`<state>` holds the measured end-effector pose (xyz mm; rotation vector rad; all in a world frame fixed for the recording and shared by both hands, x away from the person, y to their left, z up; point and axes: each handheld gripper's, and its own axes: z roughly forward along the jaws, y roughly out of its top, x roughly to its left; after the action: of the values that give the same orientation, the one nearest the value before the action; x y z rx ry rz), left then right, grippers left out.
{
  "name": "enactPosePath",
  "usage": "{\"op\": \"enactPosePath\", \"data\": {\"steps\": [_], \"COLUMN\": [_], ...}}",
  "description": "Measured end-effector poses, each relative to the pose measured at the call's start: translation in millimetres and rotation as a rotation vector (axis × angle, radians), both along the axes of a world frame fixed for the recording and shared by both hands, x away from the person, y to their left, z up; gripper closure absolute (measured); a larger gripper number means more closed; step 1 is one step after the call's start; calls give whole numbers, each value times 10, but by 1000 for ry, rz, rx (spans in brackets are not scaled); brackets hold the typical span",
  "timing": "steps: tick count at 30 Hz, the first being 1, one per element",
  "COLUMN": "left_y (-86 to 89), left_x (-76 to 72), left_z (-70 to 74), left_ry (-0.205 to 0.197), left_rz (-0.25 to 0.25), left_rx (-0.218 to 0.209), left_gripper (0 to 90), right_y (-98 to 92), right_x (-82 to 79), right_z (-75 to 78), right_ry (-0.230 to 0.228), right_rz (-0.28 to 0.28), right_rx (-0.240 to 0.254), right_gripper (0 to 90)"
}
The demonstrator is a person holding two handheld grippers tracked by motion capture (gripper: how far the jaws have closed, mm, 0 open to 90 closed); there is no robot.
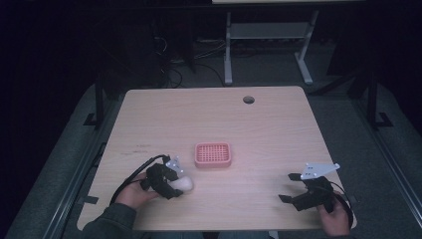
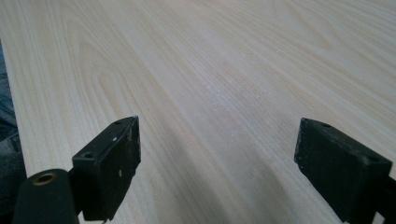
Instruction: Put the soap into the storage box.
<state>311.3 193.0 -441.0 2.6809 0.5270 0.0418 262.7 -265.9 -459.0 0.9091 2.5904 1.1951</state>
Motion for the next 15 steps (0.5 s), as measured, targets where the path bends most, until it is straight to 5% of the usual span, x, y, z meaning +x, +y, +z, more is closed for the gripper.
{"op": "enactPosePath", "data": {"steps": [15], "left_y": [-45], "left_x": [5], "left_z": [-7], "left_ry": [-6], "left_rz": [-15], "left_rx": [15], "left_gripper": [477], "right_y": [-1], "right_x": [-1], "right_z": [1], "right_ry": [-1], "right_rz": [-1], "right_rx": [0], "right_gripper": [142]}}
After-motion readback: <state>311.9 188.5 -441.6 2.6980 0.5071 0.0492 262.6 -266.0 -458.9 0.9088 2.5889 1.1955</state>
